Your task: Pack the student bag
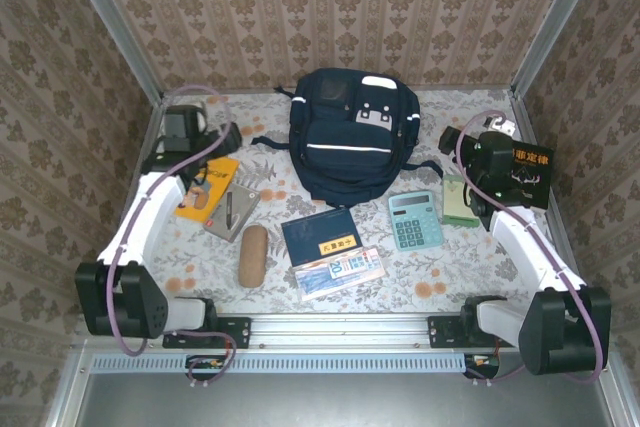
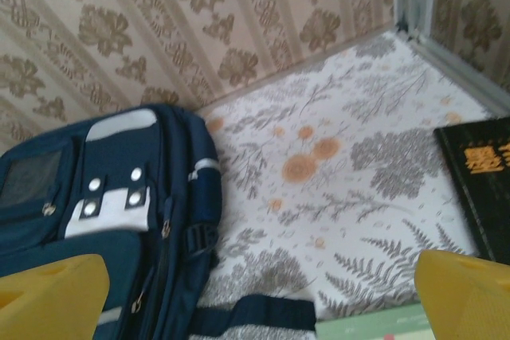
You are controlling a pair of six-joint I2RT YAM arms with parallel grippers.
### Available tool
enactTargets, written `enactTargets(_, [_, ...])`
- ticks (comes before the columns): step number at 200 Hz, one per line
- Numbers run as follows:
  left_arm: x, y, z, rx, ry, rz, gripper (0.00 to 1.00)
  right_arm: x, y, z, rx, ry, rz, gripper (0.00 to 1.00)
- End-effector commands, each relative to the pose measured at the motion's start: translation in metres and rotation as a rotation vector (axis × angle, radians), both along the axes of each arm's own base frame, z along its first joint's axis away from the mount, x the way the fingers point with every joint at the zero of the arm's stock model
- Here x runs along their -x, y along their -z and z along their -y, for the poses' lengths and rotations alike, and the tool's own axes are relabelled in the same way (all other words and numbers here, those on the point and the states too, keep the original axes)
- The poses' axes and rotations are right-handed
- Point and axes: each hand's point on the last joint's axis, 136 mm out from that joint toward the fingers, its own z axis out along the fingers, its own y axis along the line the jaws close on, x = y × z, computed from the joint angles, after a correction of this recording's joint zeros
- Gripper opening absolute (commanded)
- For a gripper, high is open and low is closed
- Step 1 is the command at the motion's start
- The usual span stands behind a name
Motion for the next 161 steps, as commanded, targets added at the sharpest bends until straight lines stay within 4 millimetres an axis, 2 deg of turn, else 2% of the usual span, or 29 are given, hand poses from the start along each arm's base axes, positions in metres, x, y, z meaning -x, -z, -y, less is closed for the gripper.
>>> enactTargets(1, [0.014, 0.022, 0.047, 0.058, 0.047, -0.115, 0.92, 0.0, 0.01, -0.022, -0.079, -0.104, -0.065, 1.0])
enactTargets(33, [0.025, 0.068, 0.106, 0.122, 0.076, -0.241, 0.91, -0.002, 0.021, -0.034, -0.089, -0.157, -0.116, 1.0])
enactTargets(40, [0.031, 0.078, 0.128, 0.144, 0.109, -0.274, 0.91, -0.003, 0.022, -0.036, -0.09, -0.166, -0.12, 1.0])
enactTargets(56, [0.035, 0.101, 0.15, 0.182, 0.107, -0.354, 0.85, -0.005, 0.023, -0.042, -0.098, -0.191, -0.131, 1.0])
enactTargets(69, [0.037, 0.114, 0.165, 0.222, 0.098, -0.399, 0.85, -0.006, 0.024, -0.046, -0.116, -0.2, -0.151, 1.0])
enactTargets(81, [0.036, 0.119, 0.178, 0.26, 0.104, -0.403, 0.85, -0.006, 0.025, -0.055, -0.126, -0.229, -0.166, 1.0])
enactTargets(117, [0.03, 0.128, 0.203, 0.316, 0.101, -0.417, 0.86, -0.007, 0.029, -0.076, -0.061, -0.283, -0.192, 1.0])
enactTargets(161, [0.025, 0.127, 0.218, 0.333, 0.115, -0.401, 0.89, -0.015, 0.034, -0.091, -0.039, -0.318, -0.218, 1.0])
